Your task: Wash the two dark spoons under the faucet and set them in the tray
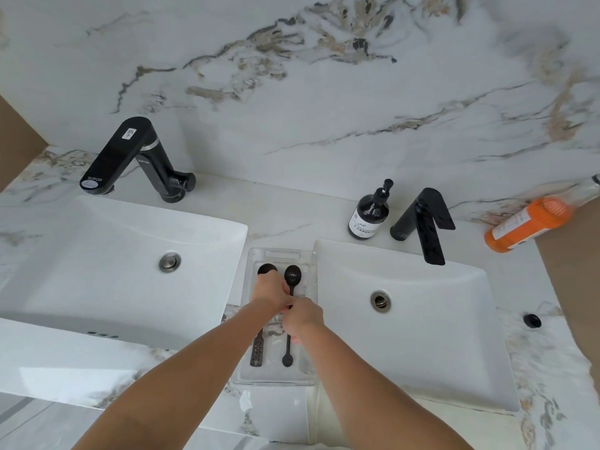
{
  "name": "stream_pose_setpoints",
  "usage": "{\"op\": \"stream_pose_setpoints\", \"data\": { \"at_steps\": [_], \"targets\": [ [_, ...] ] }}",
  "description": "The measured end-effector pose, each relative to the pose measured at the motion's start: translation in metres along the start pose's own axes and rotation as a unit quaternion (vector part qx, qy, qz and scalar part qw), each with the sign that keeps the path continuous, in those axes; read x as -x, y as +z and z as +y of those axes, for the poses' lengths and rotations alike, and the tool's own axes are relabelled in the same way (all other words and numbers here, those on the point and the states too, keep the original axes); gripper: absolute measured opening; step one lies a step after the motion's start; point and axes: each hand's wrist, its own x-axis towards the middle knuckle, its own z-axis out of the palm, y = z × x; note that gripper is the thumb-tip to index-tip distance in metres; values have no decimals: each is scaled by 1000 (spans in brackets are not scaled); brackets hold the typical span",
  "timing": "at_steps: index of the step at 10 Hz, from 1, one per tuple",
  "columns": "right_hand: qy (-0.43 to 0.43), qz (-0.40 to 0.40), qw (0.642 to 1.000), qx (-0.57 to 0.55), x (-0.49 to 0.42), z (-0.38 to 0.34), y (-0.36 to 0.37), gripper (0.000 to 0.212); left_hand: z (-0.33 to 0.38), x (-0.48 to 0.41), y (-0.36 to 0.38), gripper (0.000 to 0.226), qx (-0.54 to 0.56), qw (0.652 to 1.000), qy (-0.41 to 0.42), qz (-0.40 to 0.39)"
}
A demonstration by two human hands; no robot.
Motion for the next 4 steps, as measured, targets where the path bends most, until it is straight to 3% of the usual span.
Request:
{"op": "stream_pose_setpoints", "data": {
  "at_steps": [2, 3, 4],
  "targets": [
    [-28, 11, 999, -23, 8, 8, -4, 41, 7, 11, -2, 44, -55, 998, 28, 20],
    [-28, 15, 999, -34, 13, 16, -11, 19, 3, 17, -7, 44, -44, 998, 40, 18],
    [-11, 39, 997, -63, 18, 22, -23, 18, 2, 23, -12, 34, -60, 997, 19, 49]
  ]
}}
